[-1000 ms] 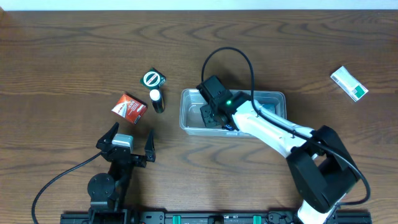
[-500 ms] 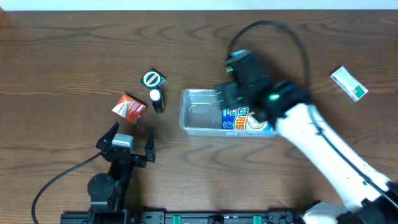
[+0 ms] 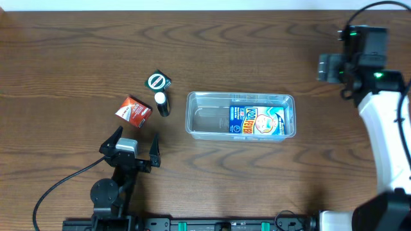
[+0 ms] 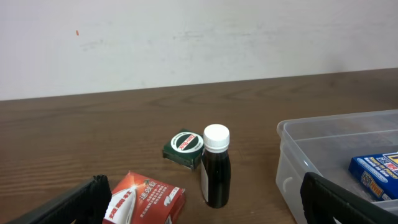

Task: Pack container
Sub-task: 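Move the right gripper to the white-green box and grasp it, then carry the white-green box to the container and lower it inside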

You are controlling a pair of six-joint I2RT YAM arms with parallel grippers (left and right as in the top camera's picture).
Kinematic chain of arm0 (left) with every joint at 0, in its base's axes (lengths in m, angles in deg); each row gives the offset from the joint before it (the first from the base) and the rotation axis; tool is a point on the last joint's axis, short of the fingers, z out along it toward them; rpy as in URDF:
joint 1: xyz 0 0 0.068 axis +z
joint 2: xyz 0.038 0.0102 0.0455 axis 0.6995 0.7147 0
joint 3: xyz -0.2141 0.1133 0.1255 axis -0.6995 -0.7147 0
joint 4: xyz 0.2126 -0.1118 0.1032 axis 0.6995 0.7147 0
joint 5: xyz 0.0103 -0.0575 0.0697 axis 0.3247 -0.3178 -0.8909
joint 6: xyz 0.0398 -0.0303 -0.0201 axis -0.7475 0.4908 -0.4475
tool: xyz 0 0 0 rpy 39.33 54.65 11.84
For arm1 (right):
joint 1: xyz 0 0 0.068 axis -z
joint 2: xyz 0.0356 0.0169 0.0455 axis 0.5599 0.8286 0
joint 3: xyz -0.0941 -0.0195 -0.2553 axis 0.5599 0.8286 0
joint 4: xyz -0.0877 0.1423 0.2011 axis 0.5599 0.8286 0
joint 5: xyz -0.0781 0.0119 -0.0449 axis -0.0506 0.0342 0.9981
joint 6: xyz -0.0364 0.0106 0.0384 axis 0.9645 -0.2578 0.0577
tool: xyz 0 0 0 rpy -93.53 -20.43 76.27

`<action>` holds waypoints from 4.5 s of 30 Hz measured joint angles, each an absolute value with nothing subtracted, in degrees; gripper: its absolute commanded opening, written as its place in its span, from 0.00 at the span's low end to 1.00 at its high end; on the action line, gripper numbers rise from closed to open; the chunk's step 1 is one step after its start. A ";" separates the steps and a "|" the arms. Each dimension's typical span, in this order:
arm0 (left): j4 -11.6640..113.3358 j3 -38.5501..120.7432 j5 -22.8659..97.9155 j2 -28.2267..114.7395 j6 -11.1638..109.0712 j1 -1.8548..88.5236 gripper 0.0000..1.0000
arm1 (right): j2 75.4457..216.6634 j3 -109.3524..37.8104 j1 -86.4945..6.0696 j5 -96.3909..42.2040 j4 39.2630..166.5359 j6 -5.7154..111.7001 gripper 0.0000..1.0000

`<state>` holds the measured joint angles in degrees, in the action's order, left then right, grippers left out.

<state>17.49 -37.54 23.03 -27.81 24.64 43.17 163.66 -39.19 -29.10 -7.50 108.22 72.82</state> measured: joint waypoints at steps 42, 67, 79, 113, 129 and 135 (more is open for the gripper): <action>17.52 -37.54 23.03 -27.81 24.62 43.17 0.98 | 195.05 -39.19 -7.00 -26.82 89.77 96.05 0.99; 17.52 -37.54 23.03 -27.81 24.62 43.17 0.98 | 195.42 -39.87 -7.00 -25.71 91.68 84.99 0.39; 17.52 -37.54 23.03 -27.81 24.62 43.17 0.98 | 183.64 -39.56 -9.71 -29.40 99.44 81.10 0.44; 17.52 -37.54 23.03 -27.81 24.64 43.17 0.98 | 157.37 -39.69 -44.31 -40.00 128.94 98.56 0.47; 17.52 -37.54 23.03 -27.81 24.62 43.17 0.98 | 162.02 -39.72 -62.06 -39.54 124.88 79.92 0.50; 17.52 -37.54 23.03 -27.81 24.64 43.17 0.98 | 172.10 -39.72 -66.41 -39.52 122.89 75.40 0.49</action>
